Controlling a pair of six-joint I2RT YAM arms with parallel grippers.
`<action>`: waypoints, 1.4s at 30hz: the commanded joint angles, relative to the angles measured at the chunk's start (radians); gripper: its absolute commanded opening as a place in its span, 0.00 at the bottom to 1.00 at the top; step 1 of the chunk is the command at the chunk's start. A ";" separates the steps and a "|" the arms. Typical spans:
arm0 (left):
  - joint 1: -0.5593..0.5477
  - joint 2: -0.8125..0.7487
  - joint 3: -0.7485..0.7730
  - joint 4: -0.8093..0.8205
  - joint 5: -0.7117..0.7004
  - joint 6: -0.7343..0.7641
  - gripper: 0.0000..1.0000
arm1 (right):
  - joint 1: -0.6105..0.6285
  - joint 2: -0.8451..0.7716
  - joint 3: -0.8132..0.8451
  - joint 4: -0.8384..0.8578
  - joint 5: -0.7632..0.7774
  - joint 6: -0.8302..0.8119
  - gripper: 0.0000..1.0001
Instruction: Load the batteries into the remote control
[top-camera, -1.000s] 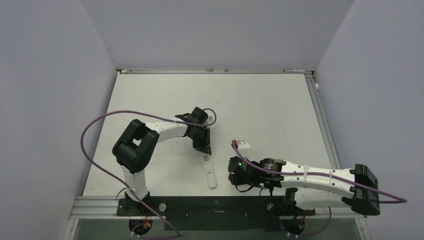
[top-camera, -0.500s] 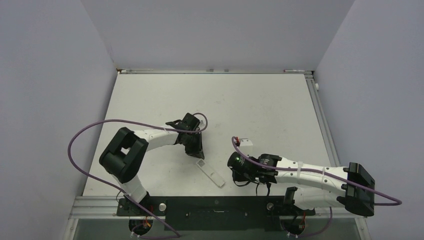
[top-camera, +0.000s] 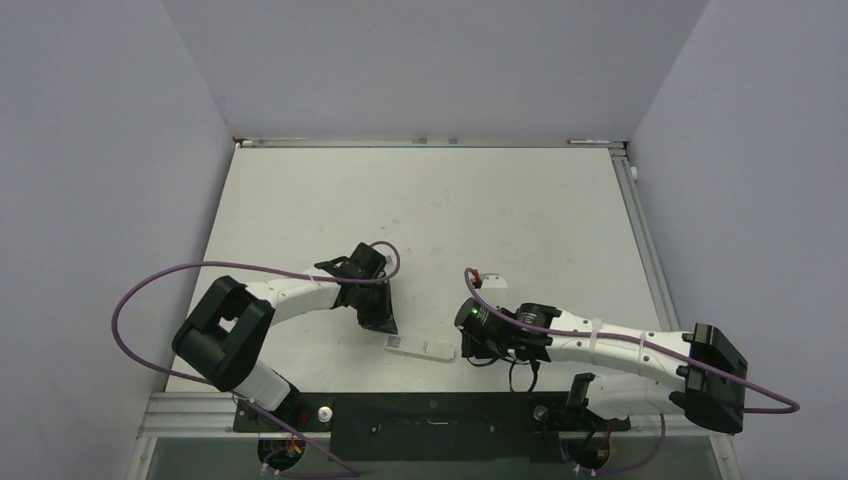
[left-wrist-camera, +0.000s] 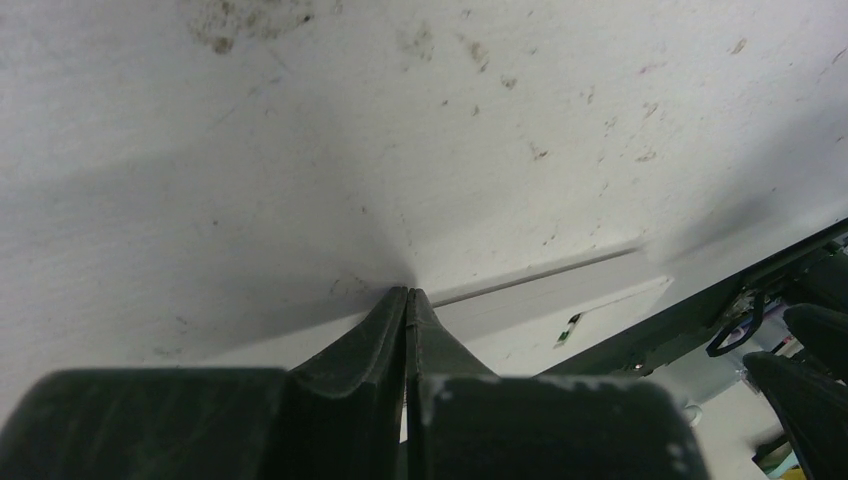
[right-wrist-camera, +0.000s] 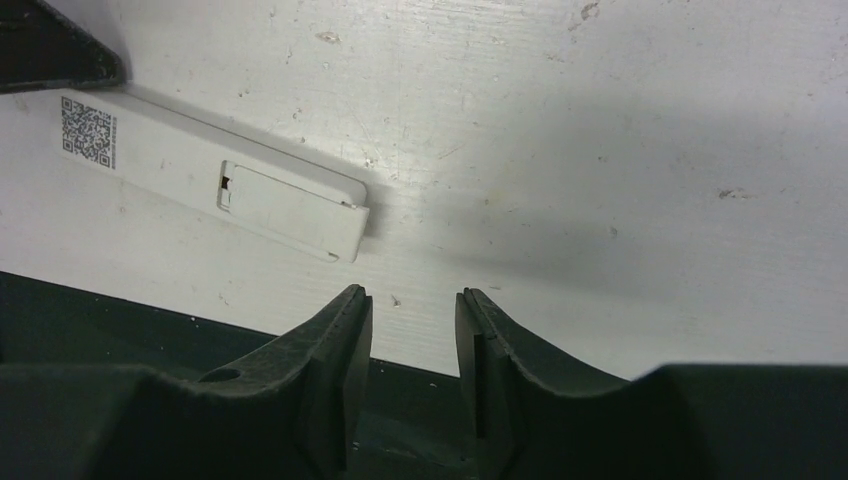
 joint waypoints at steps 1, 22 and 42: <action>0.004 -0.018 -0.079 -0.086 -0.100 0.002 0.00 | -0.014 0.018 0.046 0.014 0.001 0.001 0.38; 0.061 -0.315 -0.140 -0.175 -0.213 -0.089 0.30 | -0.032 0.192 0.128 0.120 -0.069 -0.093 0.54; 0.062 -0.344 -0.205 -0.099 -0.064 -0.091 0.37 | -0.034 0.315 0.162 0.137 -0.053 -0.056 0.58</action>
